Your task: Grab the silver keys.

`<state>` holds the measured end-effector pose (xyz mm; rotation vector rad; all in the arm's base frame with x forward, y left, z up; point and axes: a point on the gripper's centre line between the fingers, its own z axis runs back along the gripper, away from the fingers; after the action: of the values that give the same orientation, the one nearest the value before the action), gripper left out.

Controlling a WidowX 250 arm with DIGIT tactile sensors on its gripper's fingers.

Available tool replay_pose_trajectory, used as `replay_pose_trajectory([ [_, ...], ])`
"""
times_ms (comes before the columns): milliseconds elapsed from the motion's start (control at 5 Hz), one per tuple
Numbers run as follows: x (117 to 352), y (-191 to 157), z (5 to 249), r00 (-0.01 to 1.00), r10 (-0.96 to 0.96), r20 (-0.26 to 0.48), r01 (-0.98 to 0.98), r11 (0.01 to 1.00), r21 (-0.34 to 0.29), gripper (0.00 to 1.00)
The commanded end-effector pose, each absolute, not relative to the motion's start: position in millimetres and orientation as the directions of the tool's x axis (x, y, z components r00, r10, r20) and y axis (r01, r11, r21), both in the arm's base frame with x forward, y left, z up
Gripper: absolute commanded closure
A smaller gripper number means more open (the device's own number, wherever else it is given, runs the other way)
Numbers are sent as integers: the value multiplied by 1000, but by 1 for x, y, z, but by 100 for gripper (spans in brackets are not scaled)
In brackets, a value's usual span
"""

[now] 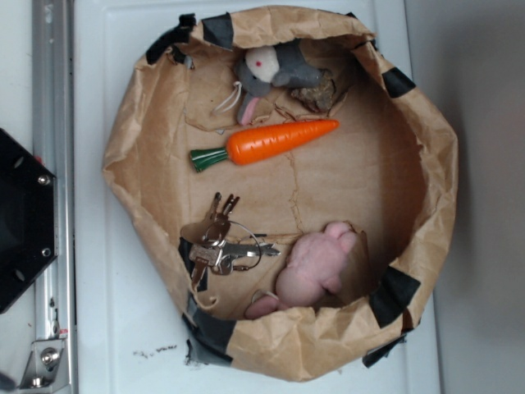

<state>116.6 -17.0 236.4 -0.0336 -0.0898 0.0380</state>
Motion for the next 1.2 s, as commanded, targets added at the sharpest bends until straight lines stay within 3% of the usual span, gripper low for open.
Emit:
replay_pose_trajectory([
  [0, 117, -17, 236, 995, 39, 89, -36, 999, -35, 0],
  [200, 158, -16, 237, 992, 37, 123, -31, 998, -51, 0],
  [400, 195, -17, 223, 991, -18, 132, 23, 999, -33, 0],
  [800, 230, -6, 185, 967, -223, 123, 238, 963, -126, 0],
  [1000, 237, 5, 169, 958, -262, 117, 278, 950, -143, 0],
])
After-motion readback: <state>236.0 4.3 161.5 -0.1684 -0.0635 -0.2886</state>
